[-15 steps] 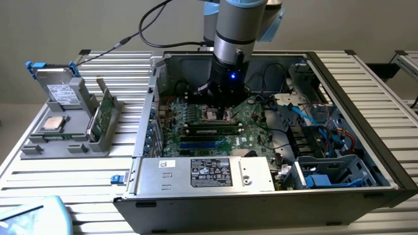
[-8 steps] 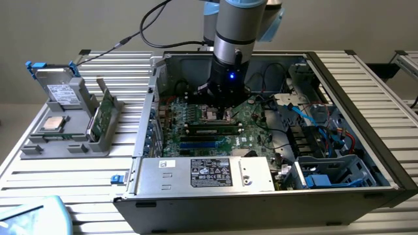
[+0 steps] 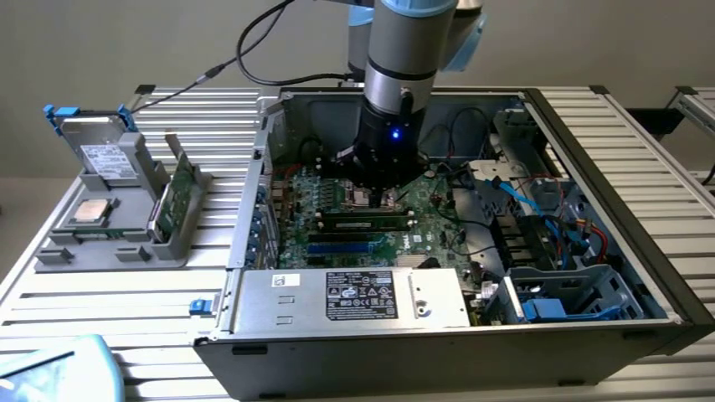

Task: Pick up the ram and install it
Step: 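Press down the ram until it locks into place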

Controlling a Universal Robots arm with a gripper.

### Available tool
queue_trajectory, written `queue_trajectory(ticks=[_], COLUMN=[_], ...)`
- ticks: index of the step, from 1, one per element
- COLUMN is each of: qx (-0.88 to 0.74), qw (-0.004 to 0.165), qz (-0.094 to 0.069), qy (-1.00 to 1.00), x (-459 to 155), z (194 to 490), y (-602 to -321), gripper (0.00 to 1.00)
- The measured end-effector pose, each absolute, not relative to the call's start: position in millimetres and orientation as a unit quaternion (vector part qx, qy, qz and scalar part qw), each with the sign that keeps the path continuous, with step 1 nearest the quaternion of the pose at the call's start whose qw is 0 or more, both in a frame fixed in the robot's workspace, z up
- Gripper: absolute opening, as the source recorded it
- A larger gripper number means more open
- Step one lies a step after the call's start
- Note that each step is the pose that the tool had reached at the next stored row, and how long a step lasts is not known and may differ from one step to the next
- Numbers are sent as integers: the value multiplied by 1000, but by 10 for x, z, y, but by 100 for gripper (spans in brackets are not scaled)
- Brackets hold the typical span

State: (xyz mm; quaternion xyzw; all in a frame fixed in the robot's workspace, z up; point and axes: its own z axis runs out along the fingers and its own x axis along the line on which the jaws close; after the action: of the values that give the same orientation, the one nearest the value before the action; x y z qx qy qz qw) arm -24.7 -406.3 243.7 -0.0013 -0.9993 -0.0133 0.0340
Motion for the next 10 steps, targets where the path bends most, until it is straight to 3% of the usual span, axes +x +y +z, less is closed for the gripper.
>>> queue_trajectory(ticks=[10], qx=[-1], qw=[33], qz=[-13], qy=[-999], x=[-339], z=[2437], y=[-4195], gripper=[11])
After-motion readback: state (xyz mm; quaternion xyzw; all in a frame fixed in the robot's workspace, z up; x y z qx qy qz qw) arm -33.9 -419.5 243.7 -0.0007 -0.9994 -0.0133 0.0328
